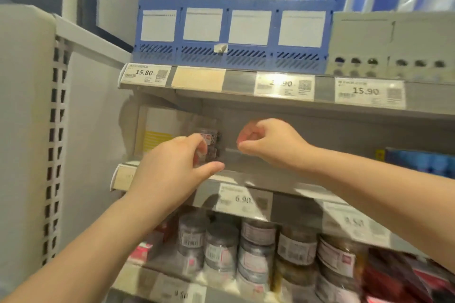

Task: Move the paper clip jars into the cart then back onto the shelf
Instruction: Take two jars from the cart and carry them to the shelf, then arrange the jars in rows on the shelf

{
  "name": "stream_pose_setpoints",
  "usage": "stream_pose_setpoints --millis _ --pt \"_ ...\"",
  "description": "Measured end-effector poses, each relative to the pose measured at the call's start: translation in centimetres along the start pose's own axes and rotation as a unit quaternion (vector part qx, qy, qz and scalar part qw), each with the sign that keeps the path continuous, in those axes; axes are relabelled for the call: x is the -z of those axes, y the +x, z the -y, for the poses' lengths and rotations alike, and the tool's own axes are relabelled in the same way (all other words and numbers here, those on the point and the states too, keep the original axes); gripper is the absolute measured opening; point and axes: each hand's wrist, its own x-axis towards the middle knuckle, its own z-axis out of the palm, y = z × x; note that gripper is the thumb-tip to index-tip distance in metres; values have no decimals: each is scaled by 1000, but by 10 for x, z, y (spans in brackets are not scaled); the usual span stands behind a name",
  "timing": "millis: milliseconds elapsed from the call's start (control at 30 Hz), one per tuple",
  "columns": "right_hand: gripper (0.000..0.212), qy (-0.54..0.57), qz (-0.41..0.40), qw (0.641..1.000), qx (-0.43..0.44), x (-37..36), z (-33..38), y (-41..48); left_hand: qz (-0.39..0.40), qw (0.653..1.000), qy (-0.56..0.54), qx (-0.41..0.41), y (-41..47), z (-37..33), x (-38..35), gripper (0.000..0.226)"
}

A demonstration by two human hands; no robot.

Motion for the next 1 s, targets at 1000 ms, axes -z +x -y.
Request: stream_pose_setpoints --millis 1000 --pt "12 -107 -136 926 -337 173 170 -574 158 894 -305 -287 -323 -310 185 23"
